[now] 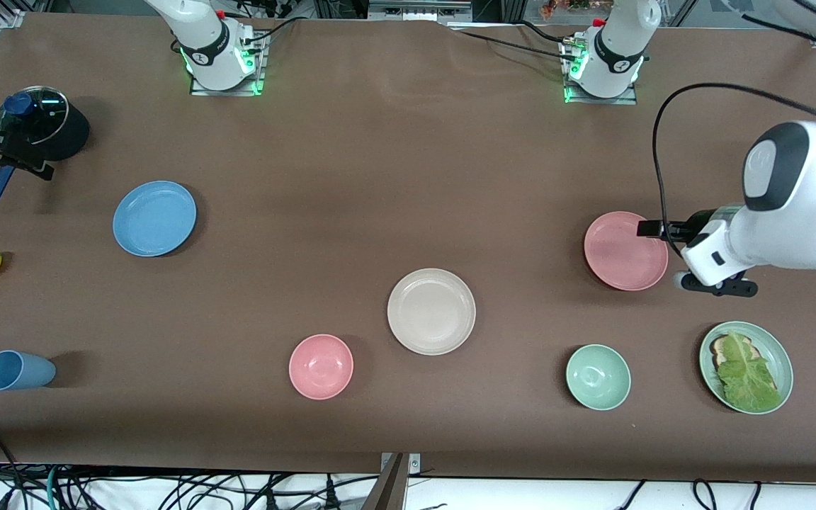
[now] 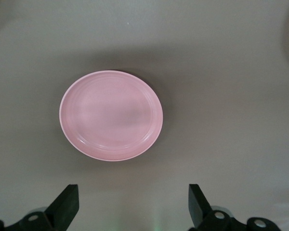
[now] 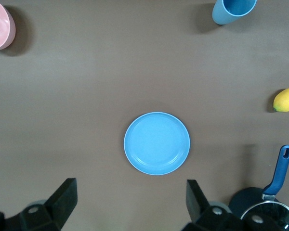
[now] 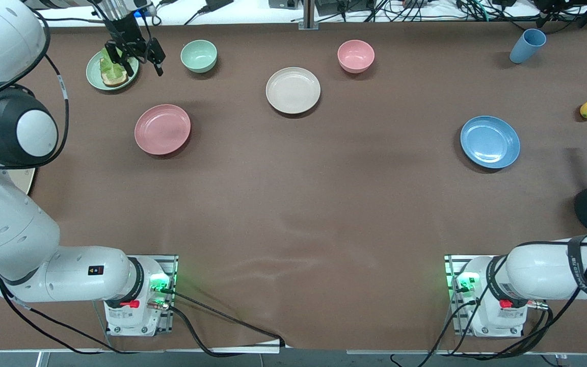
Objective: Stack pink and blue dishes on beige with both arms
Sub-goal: 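Move the left gripper to the pink plate rim and lower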
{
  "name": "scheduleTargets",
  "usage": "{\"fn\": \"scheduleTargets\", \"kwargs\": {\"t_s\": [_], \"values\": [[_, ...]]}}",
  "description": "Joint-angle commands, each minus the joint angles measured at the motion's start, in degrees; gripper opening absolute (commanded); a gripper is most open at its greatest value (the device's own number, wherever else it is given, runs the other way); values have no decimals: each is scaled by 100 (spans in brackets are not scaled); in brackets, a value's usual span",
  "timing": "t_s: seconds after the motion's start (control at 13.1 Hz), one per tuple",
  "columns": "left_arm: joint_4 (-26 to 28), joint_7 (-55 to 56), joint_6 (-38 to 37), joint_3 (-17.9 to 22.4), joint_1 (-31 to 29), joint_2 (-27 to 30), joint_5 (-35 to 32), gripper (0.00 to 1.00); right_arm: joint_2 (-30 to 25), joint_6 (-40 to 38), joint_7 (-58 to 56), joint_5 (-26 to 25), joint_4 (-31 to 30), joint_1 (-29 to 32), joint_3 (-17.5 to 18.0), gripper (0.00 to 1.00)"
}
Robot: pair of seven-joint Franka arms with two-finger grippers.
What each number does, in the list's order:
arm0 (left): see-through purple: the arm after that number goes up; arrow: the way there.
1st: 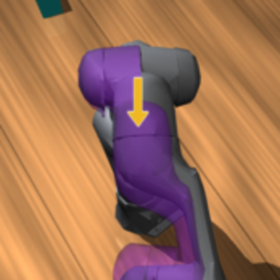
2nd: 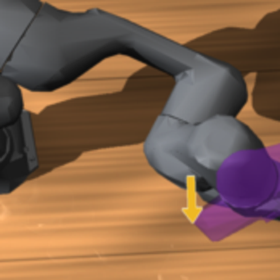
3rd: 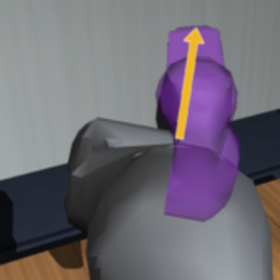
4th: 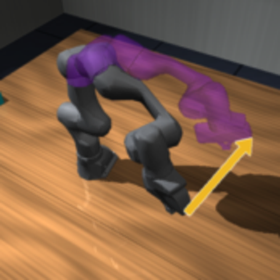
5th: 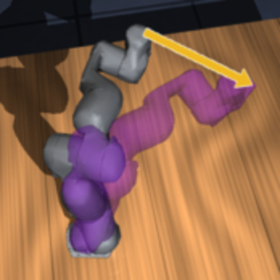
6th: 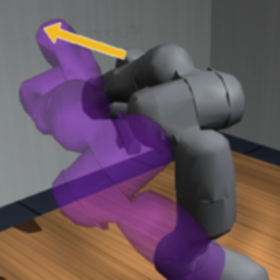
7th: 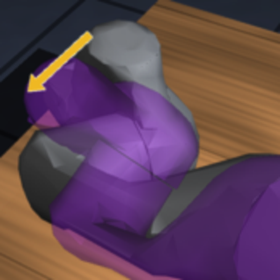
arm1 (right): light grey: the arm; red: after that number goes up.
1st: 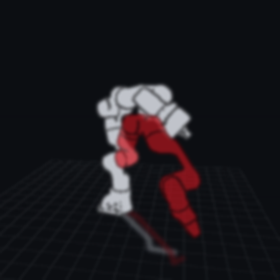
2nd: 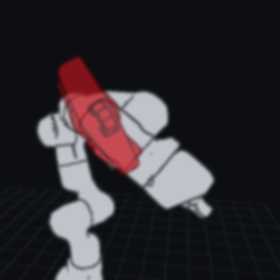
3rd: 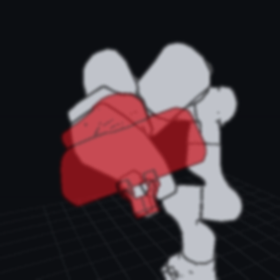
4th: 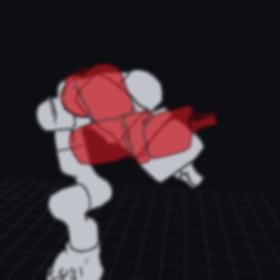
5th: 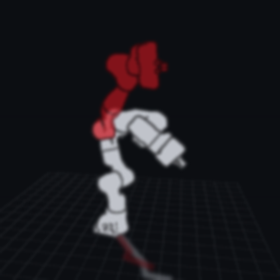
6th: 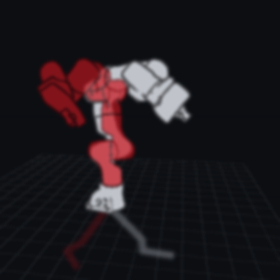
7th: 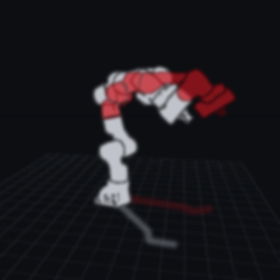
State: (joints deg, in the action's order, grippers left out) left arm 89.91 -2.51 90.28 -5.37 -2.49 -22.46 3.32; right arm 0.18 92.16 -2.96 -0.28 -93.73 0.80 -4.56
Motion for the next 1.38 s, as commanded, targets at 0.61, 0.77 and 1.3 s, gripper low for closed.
{"fn": "scheduleTargets", "kwargs": {"t_s": [0.61,0.77,1.3], "values": [[1316,-1408,1806,63,-1024,-22,1144,100,17,-110,-65,54,109,8,-1,100],[1643,-1883,2089,63,-1200,14,1398,100,17,-110,-65,54,109,8,-1,100],[2592,-3344,3311,71,-1588,5,1698,100,17,-110,-56,54,118,8,-1,100]]}}
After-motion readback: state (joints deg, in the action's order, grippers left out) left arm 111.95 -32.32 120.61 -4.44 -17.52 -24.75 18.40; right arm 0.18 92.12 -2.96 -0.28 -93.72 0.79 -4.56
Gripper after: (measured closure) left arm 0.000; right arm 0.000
